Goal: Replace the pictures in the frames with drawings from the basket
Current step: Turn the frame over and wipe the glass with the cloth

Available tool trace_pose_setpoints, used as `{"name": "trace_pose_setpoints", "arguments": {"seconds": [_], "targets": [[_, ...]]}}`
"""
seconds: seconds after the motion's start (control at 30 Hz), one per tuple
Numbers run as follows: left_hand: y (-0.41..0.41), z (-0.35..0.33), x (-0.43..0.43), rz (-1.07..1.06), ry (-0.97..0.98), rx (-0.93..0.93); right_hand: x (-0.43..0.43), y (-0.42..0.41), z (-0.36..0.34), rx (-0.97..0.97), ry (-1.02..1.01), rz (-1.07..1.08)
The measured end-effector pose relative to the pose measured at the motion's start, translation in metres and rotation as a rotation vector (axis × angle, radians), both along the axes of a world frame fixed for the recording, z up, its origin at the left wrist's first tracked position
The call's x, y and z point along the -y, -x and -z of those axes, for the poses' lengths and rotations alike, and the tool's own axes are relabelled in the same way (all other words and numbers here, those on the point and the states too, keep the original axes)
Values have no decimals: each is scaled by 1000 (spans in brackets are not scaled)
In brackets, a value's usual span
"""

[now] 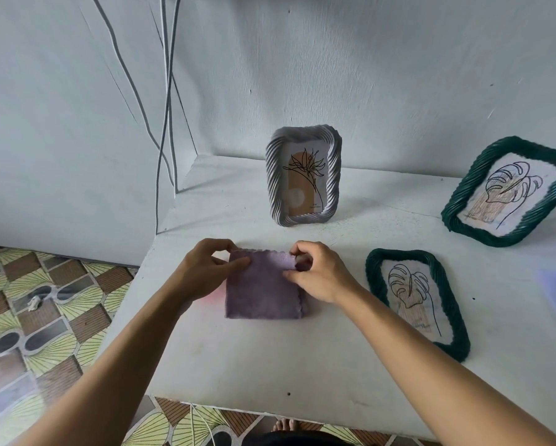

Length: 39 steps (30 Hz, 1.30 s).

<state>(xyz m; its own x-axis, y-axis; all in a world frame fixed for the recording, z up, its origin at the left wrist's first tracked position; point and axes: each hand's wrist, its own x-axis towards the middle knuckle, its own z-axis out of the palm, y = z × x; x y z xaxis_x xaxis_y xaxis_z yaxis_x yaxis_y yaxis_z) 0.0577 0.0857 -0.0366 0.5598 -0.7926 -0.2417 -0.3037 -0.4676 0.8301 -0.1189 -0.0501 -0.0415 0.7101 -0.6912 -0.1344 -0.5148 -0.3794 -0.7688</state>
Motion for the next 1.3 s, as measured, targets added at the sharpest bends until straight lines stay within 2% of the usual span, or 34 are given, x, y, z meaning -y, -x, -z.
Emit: {"name": "trace_pose_setpoints", "arguments": {"seconds": [0.07, 0.27, 0.4, 0.53, 0.63, 0.73, 0.83, 0.97, 1.07, 1.2, 1.3], "targets": [[0, 4, -3, 11, -1, -1, -1, 1, 3, 15, 41, -18], [3, 7, -8, -14, 83, 20, -11, 6, 8, 152, -12, -6], [-1, 10, -21, 17, 84, 115, -21, 21, 5, 265, -5, -44], [2, 11, -38, 111, 106, 240, -30, 40, 6, 310, -14, -105], [5, 9, -48, 197, 210, 324, -35, 48, 10, 344, 28, -162], [6, 4, -51, 360, 294, 334, -37, 49, 11, 358, 123, -217], [7, 0, -53, 446, 262, 299, -37, 48, 12, 381, 199, -248], [13, 5, -56, 387, 163, 466, -38, 48, 13, 397, 181, -278], [17, 6, -58, 315, 136, 379, -38, 47, 17, 351, 84, -224], [25, 14, -55, 82, 88, 310, -40, 40, 21, 304, -112, 8], [28, 18, -49, -38, -1, 286, -42, 32, 23, 278, -52, 85]]}}
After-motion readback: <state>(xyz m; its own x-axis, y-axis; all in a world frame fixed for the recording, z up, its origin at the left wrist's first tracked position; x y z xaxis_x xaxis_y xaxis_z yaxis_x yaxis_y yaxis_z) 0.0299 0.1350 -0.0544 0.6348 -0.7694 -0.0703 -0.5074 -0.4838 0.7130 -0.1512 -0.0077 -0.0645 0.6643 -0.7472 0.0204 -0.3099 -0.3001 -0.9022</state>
